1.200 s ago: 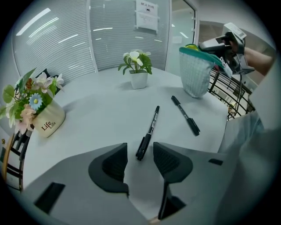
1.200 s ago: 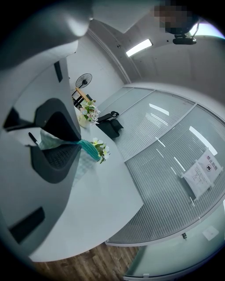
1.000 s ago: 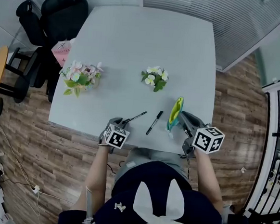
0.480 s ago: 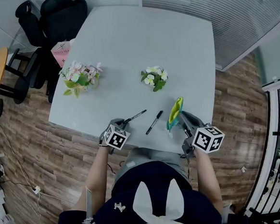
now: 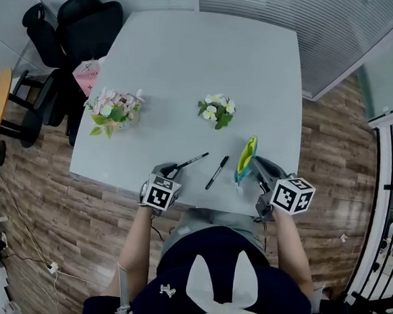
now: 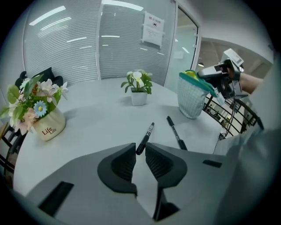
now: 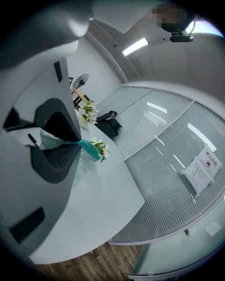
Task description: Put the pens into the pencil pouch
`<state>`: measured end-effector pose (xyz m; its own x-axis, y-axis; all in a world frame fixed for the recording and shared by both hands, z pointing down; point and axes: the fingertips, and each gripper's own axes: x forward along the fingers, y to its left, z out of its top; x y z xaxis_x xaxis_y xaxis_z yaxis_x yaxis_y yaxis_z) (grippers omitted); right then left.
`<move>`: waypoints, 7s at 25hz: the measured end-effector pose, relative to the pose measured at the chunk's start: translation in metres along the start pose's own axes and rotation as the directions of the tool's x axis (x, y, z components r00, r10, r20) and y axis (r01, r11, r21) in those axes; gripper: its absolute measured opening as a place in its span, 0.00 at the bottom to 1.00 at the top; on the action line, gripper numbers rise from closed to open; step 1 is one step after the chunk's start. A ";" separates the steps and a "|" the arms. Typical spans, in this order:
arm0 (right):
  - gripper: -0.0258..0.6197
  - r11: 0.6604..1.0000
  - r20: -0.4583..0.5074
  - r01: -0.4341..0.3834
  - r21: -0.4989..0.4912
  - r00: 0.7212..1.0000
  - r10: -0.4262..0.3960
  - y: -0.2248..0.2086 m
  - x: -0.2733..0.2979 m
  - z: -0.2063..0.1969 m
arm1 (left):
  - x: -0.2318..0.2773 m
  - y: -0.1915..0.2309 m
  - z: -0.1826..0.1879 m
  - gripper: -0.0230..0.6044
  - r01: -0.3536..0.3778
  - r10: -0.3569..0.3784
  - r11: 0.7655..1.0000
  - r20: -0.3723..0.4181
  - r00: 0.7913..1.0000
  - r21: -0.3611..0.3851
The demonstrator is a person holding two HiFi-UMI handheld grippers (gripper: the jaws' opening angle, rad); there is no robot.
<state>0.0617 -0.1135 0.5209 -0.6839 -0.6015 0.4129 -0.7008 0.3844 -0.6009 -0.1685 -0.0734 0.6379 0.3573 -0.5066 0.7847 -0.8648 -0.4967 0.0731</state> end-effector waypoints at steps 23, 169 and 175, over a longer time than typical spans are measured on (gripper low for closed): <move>0.10 1.000 0.017 -0.006 0.009 1.000 0.005 -0.001 -0.004 0.001 | -0.027 -0.022 0.094 0.13 0.054 -0.035 0.995 0.207 0.978 -0.085; 0.10 0.998 0.034 0.003 0.069 0.999 -0.005 -0.014 -0.016 -0.006 | 0.003 -0.176 0.185 0.15 0.371 -0.411 0.905 0.201 0.889 0.209; 0.10 0.997 0.039 0.014 0.070 0.999 -0.017 -0.015 -0.016 -0.005 | -0.001 -0.158 0.180 0.17 0.347 -0.375 0.924 0.213 0.902 0.160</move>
<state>0.0821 -0.1057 0.5265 -0.6634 -0.6347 0.3963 -0.6947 0.3258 -0.6413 0.0313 -0.1217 0.5147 0.7220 -0.4203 0.5495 -0.6187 -0.7477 0.2410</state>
